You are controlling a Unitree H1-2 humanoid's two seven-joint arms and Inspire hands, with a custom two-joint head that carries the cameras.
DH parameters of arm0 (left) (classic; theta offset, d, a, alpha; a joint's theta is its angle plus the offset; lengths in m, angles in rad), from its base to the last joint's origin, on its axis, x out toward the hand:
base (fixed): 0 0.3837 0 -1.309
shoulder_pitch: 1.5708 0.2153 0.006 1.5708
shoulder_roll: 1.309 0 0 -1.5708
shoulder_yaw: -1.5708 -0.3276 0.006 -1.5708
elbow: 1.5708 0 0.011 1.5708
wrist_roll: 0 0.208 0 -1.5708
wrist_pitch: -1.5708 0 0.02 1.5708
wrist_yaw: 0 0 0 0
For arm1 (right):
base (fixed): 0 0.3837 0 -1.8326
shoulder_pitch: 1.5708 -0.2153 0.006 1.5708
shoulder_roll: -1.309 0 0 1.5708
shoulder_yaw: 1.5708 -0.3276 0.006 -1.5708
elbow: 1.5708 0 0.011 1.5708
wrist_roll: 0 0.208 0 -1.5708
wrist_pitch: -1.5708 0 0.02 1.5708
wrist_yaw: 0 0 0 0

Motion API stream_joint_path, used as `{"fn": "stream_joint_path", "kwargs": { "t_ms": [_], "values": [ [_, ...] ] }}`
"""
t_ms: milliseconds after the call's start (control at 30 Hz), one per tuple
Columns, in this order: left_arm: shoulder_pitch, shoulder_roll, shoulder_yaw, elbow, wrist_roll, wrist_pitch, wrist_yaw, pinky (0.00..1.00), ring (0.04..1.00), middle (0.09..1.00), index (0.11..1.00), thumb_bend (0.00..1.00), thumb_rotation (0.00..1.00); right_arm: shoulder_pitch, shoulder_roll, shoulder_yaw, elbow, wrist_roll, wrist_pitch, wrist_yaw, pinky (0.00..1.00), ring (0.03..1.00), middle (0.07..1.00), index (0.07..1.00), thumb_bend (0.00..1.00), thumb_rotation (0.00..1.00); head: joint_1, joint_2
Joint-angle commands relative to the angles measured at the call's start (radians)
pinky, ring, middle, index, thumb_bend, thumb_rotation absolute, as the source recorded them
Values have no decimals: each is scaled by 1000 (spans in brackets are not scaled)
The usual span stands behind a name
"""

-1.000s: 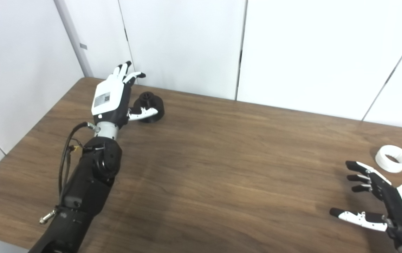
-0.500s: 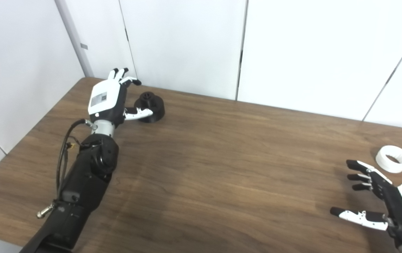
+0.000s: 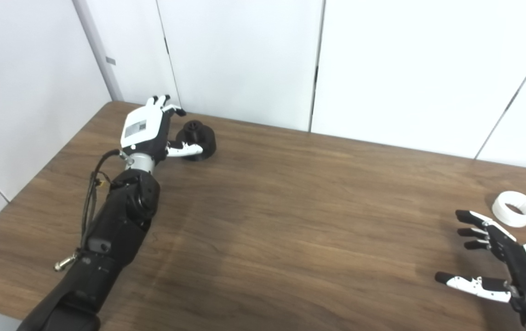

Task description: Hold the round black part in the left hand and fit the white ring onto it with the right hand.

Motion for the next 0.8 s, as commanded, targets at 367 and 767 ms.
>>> {"fn": "stream_joint_path", "kwargs": {
  "t_ms": [367, 767],
  "values": [
    [-70, 63, -38, 12, 33, 65, 2, 969, 1000, 1000, 855, 1000, 493, -21, -21, -14, -56, -1, -12, -5, 666, 753, 823, 799, 743, 110, -1, 5],
    [-90, 59, -45, 82, 12, 36, 24, 927, 1000, 1000, 842, 1000, 506, -16, -24, -16, -50, 5, -33, -8, 661, 757, 824, 795, 743, 106, -12, 6]
  ]
}}
